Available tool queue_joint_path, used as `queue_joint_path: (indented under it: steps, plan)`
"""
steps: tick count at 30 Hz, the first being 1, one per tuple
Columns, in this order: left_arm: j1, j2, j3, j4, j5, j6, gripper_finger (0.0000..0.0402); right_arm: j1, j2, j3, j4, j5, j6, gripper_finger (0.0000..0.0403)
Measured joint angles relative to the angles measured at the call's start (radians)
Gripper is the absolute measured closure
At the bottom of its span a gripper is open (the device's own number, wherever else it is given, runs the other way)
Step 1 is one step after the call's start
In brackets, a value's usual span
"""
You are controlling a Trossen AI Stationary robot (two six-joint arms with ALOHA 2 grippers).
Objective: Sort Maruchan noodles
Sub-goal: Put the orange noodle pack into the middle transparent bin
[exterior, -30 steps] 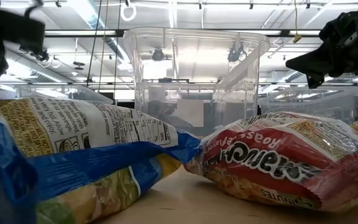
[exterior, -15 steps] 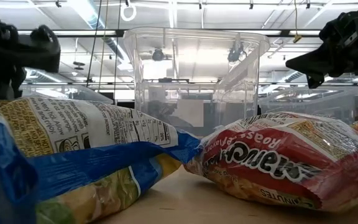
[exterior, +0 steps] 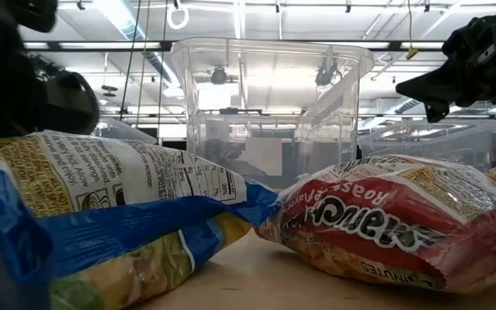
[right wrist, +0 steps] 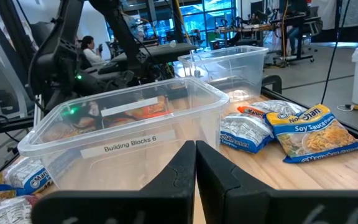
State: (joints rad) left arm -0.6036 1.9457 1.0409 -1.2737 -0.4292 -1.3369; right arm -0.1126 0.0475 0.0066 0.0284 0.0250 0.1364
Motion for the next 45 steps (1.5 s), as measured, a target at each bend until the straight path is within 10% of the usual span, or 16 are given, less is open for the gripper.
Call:
queue_joint_path:
  steps: [7, 27, 38, 45]
  plan:
    - [0.04, 0.0, 0.01, 0.016, 0.148, 0.088, 0.023, 0.0, 0.0, 0.0, 0.0, 0.0, 0.0, 0.0385]
    - [0.026, -0.012, 0.018, 0.047, 0.147, 0.199, 0.0211, 0.0, 0.0, 0.0, 0.0, 0.0, 0.0, 0.0385]
    - [0.04, -0.015, 0.008, -0.088, 0.157, 0.144, 0.0385, 0.0, 0.0, 0.0, 0.0, 0.0, 0.0, 0.0385]
    - [-0.005, -0.148, 0.107, -0.179, 0.117, 0.142, 0.0395, 0.0, 0.0, 0.0, 0.0, 0.0, 0.0, 0.0385]
